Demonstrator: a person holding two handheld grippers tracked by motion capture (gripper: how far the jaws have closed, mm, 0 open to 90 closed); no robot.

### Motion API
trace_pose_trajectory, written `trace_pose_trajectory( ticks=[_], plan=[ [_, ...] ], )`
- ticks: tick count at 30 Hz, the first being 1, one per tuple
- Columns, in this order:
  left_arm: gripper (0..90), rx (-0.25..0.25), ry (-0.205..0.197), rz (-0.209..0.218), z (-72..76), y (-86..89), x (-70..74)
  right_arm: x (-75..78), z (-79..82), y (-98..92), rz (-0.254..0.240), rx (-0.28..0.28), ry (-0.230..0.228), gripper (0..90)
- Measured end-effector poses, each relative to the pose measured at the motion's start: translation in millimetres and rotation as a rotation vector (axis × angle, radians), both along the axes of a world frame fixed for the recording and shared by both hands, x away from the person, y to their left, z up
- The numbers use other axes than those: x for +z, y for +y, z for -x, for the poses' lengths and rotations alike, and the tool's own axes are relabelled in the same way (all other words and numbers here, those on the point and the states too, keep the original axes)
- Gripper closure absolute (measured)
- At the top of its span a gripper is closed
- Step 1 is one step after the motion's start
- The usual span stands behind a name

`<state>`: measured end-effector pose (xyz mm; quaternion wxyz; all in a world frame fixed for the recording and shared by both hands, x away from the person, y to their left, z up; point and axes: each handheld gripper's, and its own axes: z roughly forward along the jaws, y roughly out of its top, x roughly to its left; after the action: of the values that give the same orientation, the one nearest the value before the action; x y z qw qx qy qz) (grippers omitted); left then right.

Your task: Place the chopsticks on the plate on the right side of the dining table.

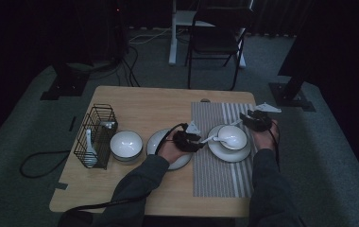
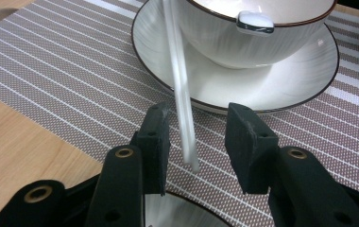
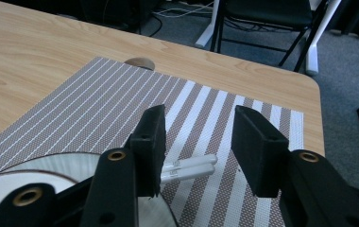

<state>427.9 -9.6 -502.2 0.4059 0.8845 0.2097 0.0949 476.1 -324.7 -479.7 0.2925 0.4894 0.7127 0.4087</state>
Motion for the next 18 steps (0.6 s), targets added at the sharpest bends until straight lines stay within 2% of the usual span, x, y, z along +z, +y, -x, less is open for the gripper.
trace_pose_trajectory(
  ticks=[6,13,18],
  plan=[
    [61.1,-0.003,-0.002,-0.009,-0.3,-2.3,0.2,-6.4,-8.3,-0.6,0.001,-0.008,0.037,59.8],
    [61.2,-0.005,-0.009,-0.02,0.4,-4.9,-0.2,-12.6,-17.1,-2.0,-0.008,-0.028,0.08,55.7],
    [61.4,-0.004,-0.008,-0.026,0.1,-6.6,-1.8,-15.8,-19.7,0.0,-0.003,-0.028,0.087,55.1]
  ],
)
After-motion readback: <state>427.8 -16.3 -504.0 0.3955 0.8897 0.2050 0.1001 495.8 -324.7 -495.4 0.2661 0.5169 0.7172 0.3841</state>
